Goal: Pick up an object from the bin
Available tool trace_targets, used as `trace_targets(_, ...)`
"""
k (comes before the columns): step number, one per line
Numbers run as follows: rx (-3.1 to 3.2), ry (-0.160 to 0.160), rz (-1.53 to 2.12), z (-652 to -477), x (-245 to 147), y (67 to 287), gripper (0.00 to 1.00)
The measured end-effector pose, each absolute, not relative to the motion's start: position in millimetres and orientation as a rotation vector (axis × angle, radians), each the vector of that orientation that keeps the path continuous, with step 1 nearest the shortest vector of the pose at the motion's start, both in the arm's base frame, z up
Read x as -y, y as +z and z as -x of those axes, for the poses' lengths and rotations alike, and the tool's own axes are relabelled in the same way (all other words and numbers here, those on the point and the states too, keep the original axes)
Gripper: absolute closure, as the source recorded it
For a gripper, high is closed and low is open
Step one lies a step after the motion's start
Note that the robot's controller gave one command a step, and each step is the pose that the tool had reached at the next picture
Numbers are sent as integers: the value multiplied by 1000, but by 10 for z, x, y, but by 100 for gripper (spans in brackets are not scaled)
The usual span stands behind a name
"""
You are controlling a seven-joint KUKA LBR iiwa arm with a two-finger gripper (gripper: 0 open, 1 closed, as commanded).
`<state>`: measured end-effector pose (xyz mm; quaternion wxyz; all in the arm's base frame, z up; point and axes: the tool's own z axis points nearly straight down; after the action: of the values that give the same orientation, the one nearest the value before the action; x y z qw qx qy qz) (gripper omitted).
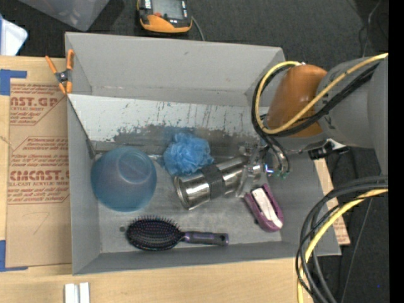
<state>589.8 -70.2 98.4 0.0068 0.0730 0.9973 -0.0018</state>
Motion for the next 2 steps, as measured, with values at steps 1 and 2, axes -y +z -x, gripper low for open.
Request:
trace_targets(1,-3123,-7,-227,-5890,702,1151,100)
trace_targets(2,-3125,-7,-226,-5884,700,1258,100)
